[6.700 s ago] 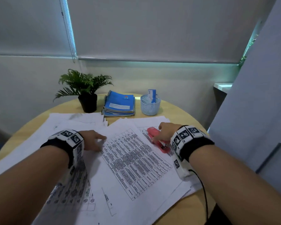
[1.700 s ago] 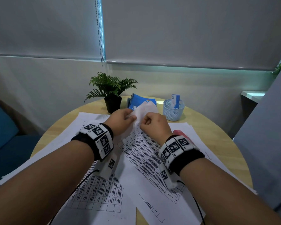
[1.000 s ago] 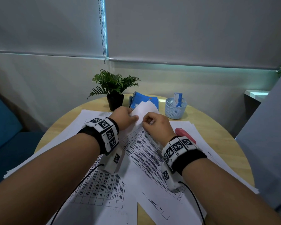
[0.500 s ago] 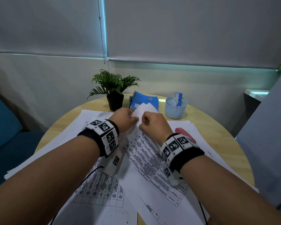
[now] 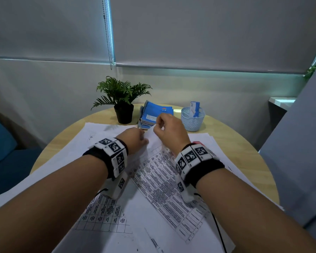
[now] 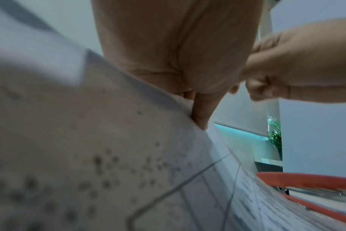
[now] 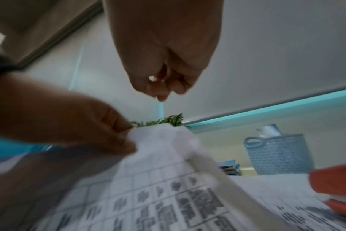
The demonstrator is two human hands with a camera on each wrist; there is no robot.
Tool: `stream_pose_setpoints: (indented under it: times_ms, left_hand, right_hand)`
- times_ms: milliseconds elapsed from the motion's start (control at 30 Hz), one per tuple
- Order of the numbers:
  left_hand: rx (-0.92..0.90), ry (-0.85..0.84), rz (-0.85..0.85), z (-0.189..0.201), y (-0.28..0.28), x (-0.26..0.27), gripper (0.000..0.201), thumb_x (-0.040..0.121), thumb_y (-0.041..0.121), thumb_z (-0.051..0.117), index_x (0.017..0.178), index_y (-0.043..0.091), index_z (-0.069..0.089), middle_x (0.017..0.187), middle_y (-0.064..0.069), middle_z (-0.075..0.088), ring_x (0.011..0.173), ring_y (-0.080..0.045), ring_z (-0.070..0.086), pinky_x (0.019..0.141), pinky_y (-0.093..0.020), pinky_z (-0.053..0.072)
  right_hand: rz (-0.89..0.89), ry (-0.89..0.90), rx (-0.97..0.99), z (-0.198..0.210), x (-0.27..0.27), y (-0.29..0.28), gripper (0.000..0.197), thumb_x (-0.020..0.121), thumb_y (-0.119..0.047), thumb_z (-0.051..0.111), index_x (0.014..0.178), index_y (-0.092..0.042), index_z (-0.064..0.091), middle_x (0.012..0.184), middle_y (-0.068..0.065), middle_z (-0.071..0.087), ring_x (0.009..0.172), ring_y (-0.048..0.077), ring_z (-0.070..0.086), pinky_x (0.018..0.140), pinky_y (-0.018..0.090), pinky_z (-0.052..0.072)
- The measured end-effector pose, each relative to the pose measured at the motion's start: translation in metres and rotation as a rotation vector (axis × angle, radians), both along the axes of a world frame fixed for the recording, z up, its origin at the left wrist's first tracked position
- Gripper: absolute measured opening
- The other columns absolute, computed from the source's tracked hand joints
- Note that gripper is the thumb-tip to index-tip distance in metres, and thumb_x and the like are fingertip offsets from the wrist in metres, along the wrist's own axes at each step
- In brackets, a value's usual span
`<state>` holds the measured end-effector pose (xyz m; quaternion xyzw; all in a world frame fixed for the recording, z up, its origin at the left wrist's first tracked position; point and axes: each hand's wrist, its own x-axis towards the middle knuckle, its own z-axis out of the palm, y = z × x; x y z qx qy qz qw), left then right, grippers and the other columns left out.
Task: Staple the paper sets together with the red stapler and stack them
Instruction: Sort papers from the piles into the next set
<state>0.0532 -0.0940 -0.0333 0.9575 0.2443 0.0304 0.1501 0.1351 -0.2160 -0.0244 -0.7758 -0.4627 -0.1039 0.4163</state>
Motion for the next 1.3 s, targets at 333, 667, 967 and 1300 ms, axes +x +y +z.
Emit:
stream_pose_setpoints:
  times_ms: [333, 667, 967, 1300]
  left_hand:
    - [0.026, 0.406, -0.068, -0.03, 0.006, 0.0, 0.072, 0.08, 0.041, 0.061, 0.142, 0.039, 0.023, 0.136, -0.013, 0.041, 0.122, -0.033, 0.047, 0.103, -0.044, 0.039]
    - [0.063, 0.541, -0.034, -0.036, 0.016, 0.029, 0.059, 0.073, 0.025, 0.077, 0.124, 0.036, 0.048, 0.129, -0.009, 0.045, 0.111, -0.023, 0.047, 0.084, -0.025, 0.039]
    - [0.113, 0.561, -0.056, -0.04, 0.022, 0.03, 0.063, 0.073, 0.024, 0.078, 0.126, 0.032, 0.047, 0.128, -0.012, 0.049, 0.112, -0.025, 0.048, 0.092, -0.026, 0.039]
    - [0.07, 0.52, -0.059, -0.045, 0.041, 0.03, 0.078, 0.043, 0.041, 0.081, 0.116, 0.044, 0.053, 0.112, -0.007, 0.059, 0.101, -0.022, 0.055, 0.095, -0.038, 0.044]
  right_hand:
    - [-0.103, 0.329, -0.116, 0.003, 0.039, -0.069, 0.016, 0.078, 0.0, 0.06, 0.089, -0.011, 0.057, 0.064, -0.002, 0.053, 0.063, 0.02, 0.06, 0.065, 0.031, 0.051]
    - [-0.428, 0.327, -0.178, -0.005, 0.104, -0.216, 0.012, 0.08, -0.005, 0.057, 0.07, -0.007, 0.063, 0.059, -0.001, 0.063, 0.057, 0.009, 0.067, 0.054, 0.014, 0.045]
    - [-0.729, 0.432, -0.341, -0.074, 0.143, -0.336, 0.018, 0.083, -0.006, 0.055, 0.07, -0.006, 0.067, 0.075, 0.012, 0.072, 0.077, 0.02, 0.065, 0.063, 0.019, 0.042]
    - [-0.821, 0.492, -0.487, -0.137, 0.184, -0.382, 0.026, 0.084, 0.003, 0.06, 0.102, -0.009, 0.075, 0.109, 0.01, 0.071, 0.1, 0.024, 0.066, 0.091, 0.028, 0.05]
